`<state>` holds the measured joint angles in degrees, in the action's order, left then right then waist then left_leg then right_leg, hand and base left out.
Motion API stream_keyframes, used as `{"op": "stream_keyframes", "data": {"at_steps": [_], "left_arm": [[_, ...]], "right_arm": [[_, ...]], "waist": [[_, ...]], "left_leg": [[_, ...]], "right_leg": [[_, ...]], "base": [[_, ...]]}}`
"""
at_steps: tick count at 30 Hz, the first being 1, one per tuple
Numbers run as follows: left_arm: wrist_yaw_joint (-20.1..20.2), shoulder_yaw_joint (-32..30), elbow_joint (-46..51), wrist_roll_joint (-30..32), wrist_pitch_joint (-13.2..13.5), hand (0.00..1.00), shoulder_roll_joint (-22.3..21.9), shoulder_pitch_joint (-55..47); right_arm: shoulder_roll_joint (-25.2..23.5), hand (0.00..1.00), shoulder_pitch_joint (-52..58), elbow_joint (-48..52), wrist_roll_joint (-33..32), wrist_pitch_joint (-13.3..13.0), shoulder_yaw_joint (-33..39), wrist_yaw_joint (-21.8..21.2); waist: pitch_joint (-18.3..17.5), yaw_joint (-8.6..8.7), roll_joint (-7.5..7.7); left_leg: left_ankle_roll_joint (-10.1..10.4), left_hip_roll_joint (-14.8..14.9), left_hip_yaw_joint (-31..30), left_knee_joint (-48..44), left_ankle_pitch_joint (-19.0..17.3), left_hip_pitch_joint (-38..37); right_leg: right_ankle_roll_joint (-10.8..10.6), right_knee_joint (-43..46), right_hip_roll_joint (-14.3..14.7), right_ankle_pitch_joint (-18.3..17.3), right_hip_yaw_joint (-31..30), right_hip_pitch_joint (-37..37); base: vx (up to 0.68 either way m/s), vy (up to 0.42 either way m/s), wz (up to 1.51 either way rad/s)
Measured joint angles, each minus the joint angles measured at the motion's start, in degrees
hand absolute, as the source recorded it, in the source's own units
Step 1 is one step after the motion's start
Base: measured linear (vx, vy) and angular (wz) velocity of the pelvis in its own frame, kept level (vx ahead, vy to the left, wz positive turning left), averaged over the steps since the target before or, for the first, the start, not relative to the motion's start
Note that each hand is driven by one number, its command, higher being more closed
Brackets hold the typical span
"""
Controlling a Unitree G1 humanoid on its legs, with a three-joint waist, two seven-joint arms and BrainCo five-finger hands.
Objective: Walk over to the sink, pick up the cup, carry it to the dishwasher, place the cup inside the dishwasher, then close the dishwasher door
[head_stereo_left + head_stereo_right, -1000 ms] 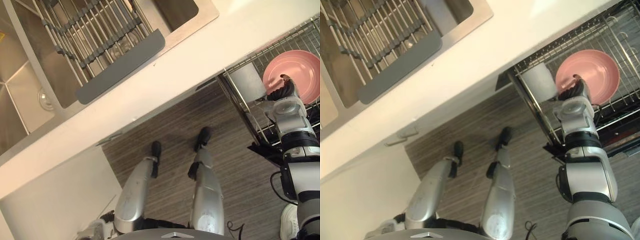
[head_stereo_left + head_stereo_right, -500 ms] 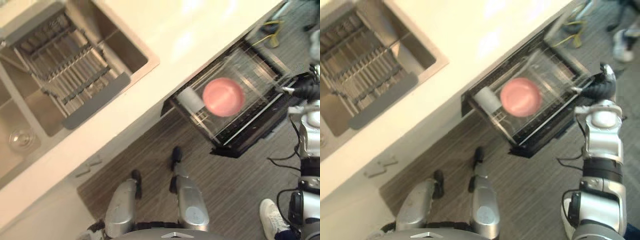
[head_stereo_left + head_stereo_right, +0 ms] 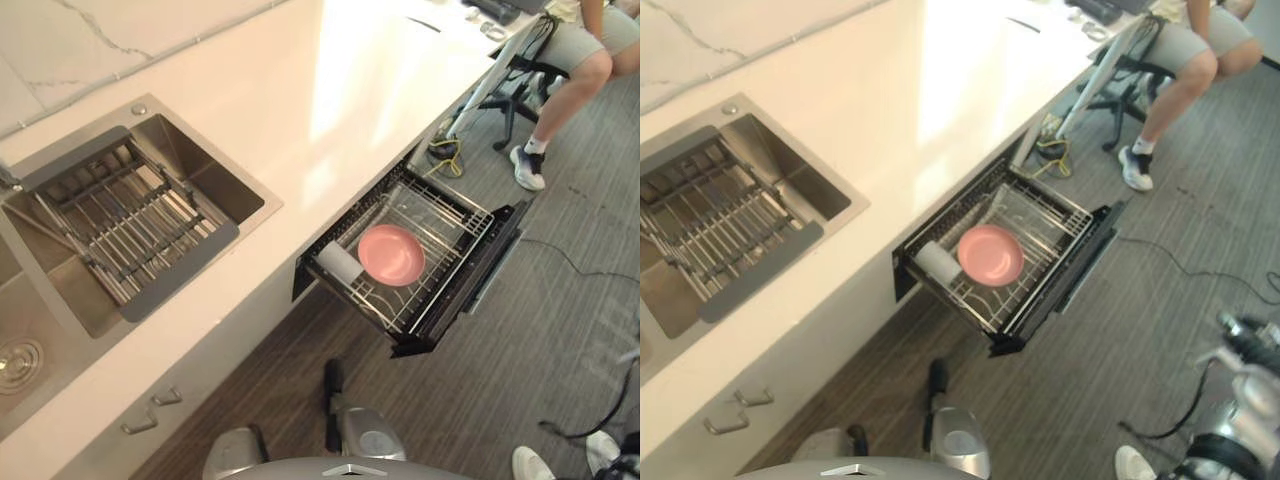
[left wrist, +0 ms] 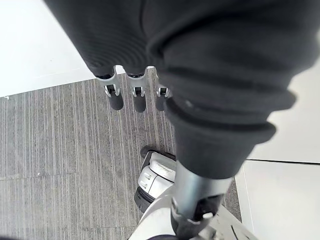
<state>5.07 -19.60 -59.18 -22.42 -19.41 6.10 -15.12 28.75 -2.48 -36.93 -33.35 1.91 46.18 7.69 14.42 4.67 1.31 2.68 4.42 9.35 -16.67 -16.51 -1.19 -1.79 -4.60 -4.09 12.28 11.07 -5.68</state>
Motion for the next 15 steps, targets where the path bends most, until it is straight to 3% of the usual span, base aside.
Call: {"op": "stream_keyframes", "data": {"at_steps": [1,3,5,8,13,15], "left_arm": [[-0.02,-0.61,-0.37,-0.01,-0.18,0.00,-0.63,-0.01],[0.03,-0.67,-0.44,-0.03,-0.18,0.00,-1.17,0.05],[0.16,-2.75,-0.44,-0.05,-0.16,0.00,-2.99,0.19],[0.12,-4.22,-0.54,-1.28,-0.23,0.00,-5.30,0.53],[0.24,-5.50,-0.21,-2.48,-0.35,0.00,-6.78,0.97],[0.33,-6.62,0.09,-2.71,-0.59,0.00,-7.62,1.44]], "right_arm": [[-5.35,1.00,0.78,0.09,-0.99,-1.50,-0.03,-0.19],[-10.37,1.00,1.85,0.27,-1.28,-3.05,-0.04,-0.16],[-16.59,1.00,2.88,1.11,-2.46,-4.92,-0.02,-0.01],[-21.40,1.00,2.55,2.65,-3.65,-7.56,-0.21,0.30],[-25.57,1.00,1.47,2.22,-4.69,-12.12,-1.30,2.97],[-25.94,1.00,1.25,2.13,-4.62,-13.24,-3.02,4.34]], "waist": [[-0.32,-0.27,-0.58],[-0.74,-1.54,-1.44],[-1.48,-3.84,-3.06],[-1.37,-4.99,-5.70],[-0.62,-7.59,-6.80],[0.51,-7.75,-7.71]], "left_leg": [[0.11,-0.06,0.01,0.74,0.60,-0.13],[0.24,-0.21,0.03,2.21,1.43,-0.58],[0.73,-0.05,-0.05,4.26,2.49,-1.14],[1.35,0.83,0.56,6.20,3.65,-1.40],[1.80,1.59,1.86,8.00,6.03,-0.95],[1.34,1.03,2.04,8.14,6.72,-0.69]], "right_leg": [[0.08,0.00,-0.23,0.06,0.57,-0.04],[0.25,0.00,-0.50,-0.02,1.32,-0.04],[0.45,0.00,-0.69,-0.40,2.73,0.16],[0.36,0.00,-1.56,-1.15,5.83,1.17],[-0.06,1.76,-3.15,-2.36,9.31,1.02],[-0.43,5.44,-4.51,-3.98,9.63,-0.78]], "base": [[-0.02,-0.014,0.08],[-0.02,-0.026,0.12],[0.00,-0.034,0.25],[0.00,-0.021,0.54],[-0.02,0.018,0.43],[-0.01,0.069,0.06]]}}
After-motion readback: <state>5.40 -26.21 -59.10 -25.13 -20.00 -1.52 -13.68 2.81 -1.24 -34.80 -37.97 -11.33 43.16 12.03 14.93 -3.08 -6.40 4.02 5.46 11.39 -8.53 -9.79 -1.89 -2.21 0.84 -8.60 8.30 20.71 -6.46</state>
